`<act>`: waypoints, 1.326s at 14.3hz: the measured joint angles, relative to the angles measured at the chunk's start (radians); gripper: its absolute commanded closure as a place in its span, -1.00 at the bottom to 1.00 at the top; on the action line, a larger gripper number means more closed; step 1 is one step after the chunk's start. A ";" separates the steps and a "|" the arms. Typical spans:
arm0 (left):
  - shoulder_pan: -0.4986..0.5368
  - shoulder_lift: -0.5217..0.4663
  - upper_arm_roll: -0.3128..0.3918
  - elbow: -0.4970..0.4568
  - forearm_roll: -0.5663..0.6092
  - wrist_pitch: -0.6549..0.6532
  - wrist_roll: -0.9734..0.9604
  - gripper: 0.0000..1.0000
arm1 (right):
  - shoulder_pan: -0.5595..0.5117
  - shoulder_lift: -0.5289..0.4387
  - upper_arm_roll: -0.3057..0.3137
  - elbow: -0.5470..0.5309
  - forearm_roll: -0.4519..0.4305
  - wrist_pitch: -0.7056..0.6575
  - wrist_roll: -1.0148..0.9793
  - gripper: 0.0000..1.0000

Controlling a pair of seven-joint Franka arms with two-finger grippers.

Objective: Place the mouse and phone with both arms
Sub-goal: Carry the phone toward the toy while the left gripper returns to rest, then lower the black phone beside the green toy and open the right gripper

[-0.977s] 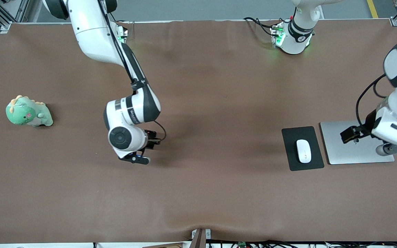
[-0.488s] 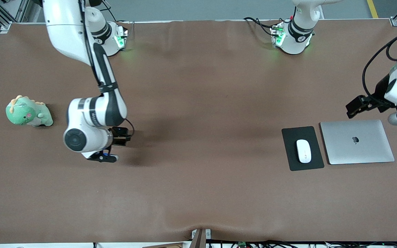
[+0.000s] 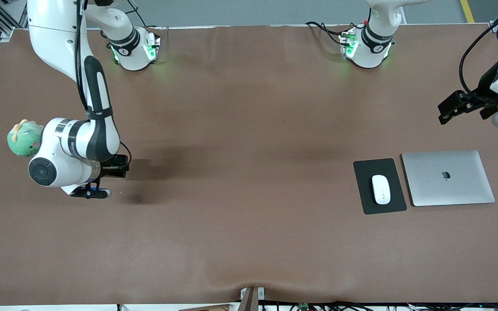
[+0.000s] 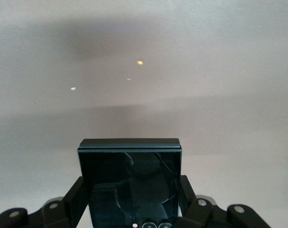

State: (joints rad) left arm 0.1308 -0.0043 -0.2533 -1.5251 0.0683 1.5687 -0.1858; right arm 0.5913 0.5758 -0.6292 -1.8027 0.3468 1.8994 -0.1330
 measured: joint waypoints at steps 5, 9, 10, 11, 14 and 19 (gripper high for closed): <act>-0.090 -0.018 0.099 -0.001 -0.028 -0.056 0.052 -1.00 | 0.000 -0.004 -0.065 -0.107 0.000 0.108 -0.119 1.00; -0.126 -0.026 0.133 -0.005 -0.029 -0.081 0.068 -1.00 | 0.001 -0.023 -0.069 -0.276 0.000 0.302 -0.185 1.00; -0.128 -0.029 0.133 -0.006 -0.029 -0.086 0.068 -1.00 | 0.001 -0.027 -0.070 -0.311 0.000 0.336 -0.197 1.00; -0.130 -0.032 0.133 -0.007 -0.029 -0.091 0.068 -1.00 | 0.001 -0.034 -0.070 -0.345 0.000 0.373 -0.204 1.00; -0.130 -0.035 0.133 -0.008 -0.029 -0.097 0.068 -1.00 | 0.001 -0.062 -0.070 -0.417 0.000 0.424 -0.211 1.00; -0.131 -0.035 0.133 -0.010 -0.029 -0.097 0.068 -1.00 | 0.002 -0.079 -0.069 -0.473 0.000 0.463 -0.211 0.49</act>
State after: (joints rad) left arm 0.0003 -0.0389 -0.1206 -1.5348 0.0396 1.4716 -0.1182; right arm 0.5931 0.4971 -0.6982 -2.2752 0.3467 2.3625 -0.3443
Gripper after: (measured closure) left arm 0.000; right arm 0.203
